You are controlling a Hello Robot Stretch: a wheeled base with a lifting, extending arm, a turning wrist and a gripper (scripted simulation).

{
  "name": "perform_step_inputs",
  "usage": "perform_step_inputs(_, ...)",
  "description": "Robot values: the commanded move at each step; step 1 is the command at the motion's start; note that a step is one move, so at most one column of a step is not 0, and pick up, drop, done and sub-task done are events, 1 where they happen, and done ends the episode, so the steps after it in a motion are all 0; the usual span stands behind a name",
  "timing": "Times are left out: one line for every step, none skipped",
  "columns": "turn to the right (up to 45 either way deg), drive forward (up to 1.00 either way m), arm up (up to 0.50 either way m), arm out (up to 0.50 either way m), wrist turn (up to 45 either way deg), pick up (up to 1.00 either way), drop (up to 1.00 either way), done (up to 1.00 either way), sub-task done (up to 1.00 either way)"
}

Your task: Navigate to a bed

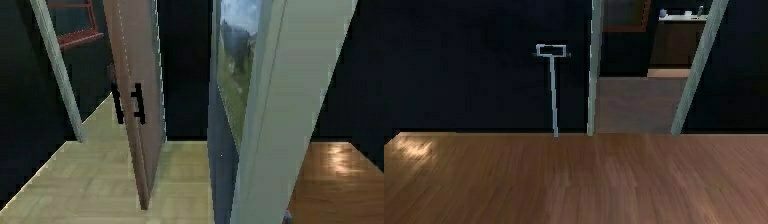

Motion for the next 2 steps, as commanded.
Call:
perform_step_inputs(0.0, 0.15, 0.0, 0.0, 0.0, 0.0, 0.0, 0.0, 0.0)
perform_step_inputs(-45.0, 0.0, 0.0, 0.0, 0.0, 0.0, 0.0, 0.0, 0.0)
